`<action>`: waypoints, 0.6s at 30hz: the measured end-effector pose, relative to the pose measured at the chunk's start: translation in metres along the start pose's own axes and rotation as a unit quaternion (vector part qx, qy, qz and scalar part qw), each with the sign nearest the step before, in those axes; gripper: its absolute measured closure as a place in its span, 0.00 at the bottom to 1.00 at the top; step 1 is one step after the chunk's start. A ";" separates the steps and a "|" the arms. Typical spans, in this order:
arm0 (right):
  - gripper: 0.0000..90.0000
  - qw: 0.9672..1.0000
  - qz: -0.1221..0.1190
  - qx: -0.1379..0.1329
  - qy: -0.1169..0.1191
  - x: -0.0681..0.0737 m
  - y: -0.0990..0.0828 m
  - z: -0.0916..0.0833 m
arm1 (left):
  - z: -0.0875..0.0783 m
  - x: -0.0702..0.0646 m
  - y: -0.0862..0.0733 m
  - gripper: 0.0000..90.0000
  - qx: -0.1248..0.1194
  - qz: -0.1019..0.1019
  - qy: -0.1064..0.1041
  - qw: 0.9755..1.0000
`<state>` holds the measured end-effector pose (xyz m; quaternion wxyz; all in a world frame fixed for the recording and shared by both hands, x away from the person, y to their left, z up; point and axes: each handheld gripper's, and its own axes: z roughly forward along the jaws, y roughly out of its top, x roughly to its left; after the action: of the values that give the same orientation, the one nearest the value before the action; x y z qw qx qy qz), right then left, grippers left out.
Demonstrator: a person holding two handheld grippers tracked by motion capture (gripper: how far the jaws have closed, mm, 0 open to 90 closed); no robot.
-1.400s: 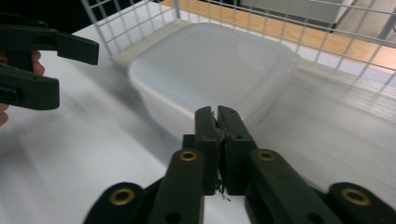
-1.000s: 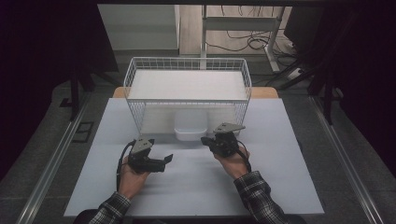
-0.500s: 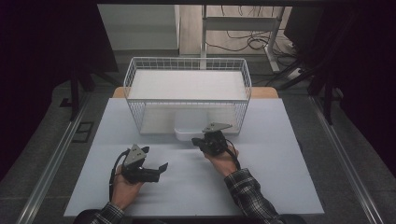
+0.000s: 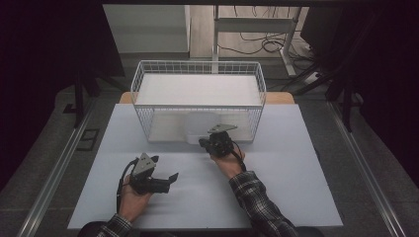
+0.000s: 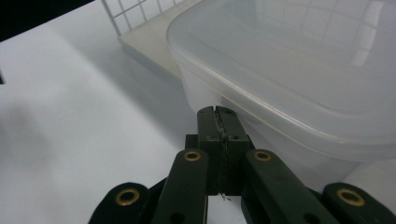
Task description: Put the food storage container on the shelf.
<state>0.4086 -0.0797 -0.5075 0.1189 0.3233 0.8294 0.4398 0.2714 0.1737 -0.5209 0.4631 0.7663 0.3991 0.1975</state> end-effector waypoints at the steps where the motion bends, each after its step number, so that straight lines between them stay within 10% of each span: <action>1: 0.99 1.000 0.002 0.000 -0.003 -0.002 0.002 0.002 | 0.000 0.000 0.000 0.04 0.001 0.000 -0.001 1.000; 18: 0.99 1.000 0.011 -0.005 -0.026 -0.015 0.013 0.014 | 0.002 0.001 -0.001 0.04 0.001 -0.002 -0.002 1.000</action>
<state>0.4324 -0.0753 -0.5061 0.1377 0.3430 0.8202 0.4367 0.2728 0.1734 -0.5226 0.4638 0.7661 0.4000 0.1949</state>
